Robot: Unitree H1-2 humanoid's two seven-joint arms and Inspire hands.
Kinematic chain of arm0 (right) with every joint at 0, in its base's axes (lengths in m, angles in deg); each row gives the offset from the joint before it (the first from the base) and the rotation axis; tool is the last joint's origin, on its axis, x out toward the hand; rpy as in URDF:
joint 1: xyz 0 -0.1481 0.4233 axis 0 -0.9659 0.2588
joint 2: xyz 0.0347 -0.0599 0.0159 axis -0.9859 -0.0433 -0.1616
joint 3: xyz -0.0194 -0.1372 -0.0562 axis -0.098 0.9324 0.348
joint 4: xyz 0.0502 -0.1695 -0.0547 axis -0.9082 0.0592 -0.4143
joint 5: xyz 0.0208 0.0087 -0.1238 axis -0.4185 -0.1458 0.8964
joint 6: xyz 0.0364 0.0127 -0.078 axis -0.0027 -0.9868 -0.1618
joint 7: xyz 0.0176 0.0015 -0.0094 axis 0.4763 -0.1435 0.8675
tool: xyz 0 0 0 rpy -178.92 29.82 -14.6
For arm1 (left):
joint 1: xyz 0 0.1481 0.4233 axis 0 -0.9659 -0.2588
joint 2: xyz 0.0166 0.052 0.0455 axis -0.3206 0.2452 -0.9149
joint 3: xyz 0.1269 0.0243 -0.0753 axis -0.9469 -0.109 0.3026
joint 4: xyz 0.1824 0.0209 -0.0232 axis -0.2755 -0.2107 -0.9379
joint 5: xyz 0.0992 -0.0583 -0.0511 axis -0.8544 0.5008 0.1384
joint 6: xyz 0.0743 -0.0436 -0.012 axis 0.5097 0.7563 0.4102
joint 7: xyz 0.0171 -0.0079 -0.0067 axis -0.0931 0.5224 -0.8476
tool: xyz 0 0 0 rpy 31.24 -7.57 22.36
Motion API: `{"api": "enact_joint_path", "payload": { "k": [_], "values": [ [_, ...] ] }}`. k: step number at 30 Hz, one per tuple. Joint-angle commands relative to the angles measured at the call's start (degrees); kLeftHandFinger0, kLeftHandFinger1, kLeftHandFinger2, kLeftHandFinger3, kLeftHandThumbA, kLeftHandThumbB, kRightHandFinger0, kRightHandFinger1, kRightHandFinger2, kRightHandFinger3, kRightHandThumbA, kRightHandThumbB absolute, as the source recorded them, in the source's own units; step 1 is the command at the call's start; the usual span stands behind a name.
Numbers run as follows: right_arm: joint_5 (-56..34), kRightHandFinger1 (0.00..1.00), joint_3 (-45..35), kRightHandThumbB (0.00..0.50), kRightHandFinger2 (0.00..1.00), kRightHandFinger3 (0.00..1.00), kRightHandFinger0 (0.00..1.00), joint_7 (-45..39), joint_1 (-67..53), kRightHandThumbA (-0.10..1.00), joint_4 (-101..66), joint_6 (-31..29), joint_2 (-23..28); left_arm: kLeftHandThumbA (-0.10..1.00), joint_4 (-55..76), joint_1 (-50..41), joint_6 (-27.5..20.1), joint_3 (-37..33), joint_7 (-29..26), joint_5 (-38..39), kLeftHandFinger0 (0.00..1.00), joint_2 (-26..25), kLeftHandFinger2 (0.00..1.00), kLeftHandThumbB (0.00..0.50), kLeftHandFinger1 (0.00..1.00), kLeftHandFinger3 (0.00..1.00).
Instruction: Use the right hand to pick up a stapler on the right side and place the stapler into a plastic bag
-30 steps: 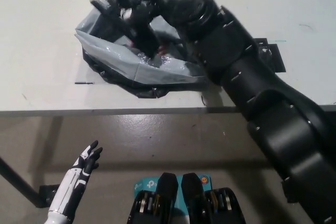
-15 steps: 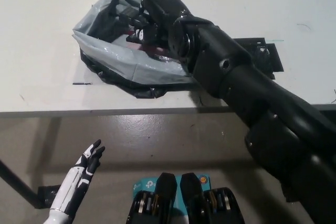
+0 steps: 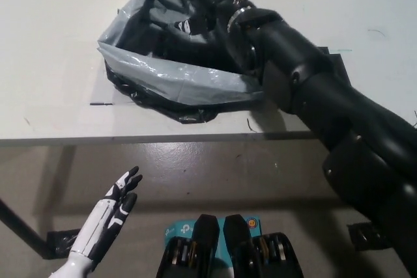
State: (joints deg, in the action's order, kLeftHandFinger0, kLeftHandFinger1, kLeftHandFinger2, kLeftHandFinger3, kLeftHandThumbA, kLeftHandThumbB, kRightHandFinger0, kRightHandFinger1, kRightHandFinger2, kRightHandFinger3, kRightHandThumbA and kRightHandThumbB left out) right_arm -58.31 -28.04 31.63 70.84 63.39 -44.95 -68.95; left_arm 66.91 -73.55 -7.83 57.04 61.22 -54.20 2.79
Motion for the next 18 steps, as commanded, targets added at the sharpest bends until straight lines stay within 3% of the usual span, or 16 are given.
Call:
{"api": "enact_joint_path", "payload": {
  "k": [1, 3, 9, 12, 18],
  "values": [
    [0.7, 1.00, -3.1, 0.396, 1.00, 1.00, 1.00, 4.4, 3.1, 0.86, -1.4, -5.4, 1.3, 1.00, 2.3, 0.8, 0.7, -0.3, 1.4, -1.0, 1.00, -1.1, 1.00, 0.012, 1.00, 1.00],
    [0.2, 1.00, -4.4, 0.377, 1.00, 1.00, 1.00, 3.8, 3.1, 0.85, -1.2, -5.2, 1.4, 1.00, 2.3, 0.9, 0.6, -0.2, 1.5, -1.1, 1.00, -1.2, 1.00, 0.008, 1.00, 1.00],
    [-1.4, 1.00, -9.3, 0.351, 1.00, 1.00, 1.00, -0.2, 2.1, 0.95, -3.5, -4.6, 3.9, 0.98, 2.2, -0.2, 0.1, -0.5, 1.9, -1.3, 1.00, -0.9, 1.00, 0.015, 1.00, 1.00],
    [-4.7, 1.00, -14.8, 0.340, 1.00, 1.00, 1.00, -0.8, 2.4, 0.93, -7.6, -7.3, 7.6, 0.98, 2.1, 0.0, 0.0, -0.6, 1.6, -2.0, 1.00, -0.8, 1.00, 0.021, 1.00, 1.00],
    [-11.7, 1.00, -27.6, 0.279, 1.00, 1.00, 1.00, -9.7, -1.8, 0.87, -33.6, -2.7, 17.3, 0.98, 0.8, 1.5, -0.9, 0.1, 1.0, -1.4, 1.00, -0.2, 1.00, 0.025, 1.00, 1.00]
  ]
}}
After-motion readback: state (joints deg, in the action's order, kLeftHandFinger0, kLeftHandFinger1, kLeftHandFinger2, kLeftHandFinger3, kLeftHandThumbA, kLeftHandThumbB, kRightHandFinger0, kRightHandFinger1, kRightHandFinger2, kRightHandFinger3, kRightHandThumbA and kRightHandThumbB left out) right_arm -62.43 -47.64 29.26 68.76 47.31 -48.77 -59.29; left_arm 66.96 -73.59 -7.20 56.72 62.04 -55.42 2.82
